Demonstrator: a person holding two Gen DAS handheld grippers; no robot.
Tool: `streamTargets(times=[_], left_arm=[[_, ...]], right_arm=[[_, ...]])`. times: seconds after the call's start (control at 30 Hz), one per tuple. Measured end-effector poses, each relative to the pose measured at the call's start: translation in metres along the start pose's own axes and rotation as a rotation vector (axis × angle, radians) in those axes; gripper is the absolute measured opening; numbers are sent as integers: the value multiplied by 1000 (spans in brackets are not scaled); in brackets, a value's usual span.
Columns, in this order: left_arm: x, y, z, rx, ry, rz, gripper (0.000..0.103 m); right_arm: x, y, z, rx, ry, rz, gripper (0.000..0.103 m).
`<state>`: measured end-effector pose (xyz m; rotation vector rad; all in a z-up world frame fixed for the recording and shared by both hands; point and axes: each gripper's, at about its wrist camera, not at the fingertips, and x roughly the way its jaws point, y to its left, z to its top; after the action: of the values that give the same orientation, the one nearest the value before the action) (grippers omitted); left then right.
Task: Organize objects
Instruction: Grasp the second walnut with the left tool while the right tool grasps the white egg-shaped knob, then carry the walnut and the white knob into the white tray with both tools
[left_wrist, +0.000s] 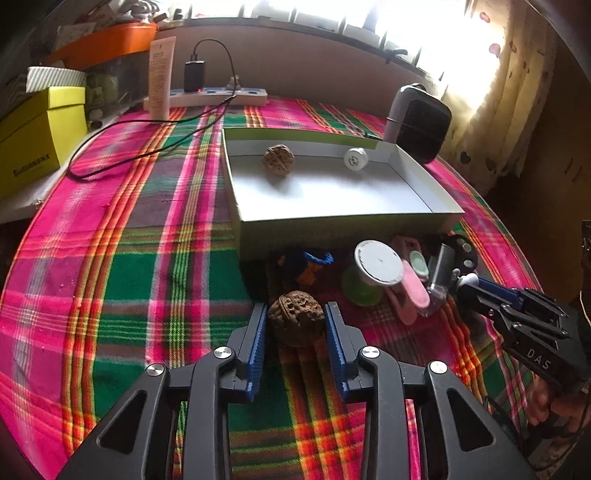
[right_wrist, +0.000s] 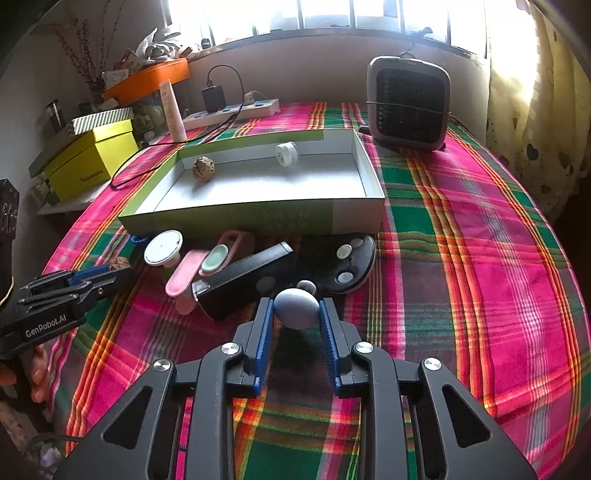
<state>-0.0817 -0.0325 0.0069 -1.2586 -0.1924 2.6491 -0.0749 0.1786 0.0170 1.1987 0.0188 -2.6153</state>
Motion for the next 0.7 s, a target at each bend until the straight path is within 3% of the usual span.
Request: streamTargets(times=[0.5, 0.7], left_arm=[[-2, -11, -5, 27, -1, 4, 30], [1, -14, -3, 49, 1, 7, 39]], right_arm=[[3, 1, -6, -11, 30, -5, 27], [6, 2, -3, -27, 33, -12, 32]])
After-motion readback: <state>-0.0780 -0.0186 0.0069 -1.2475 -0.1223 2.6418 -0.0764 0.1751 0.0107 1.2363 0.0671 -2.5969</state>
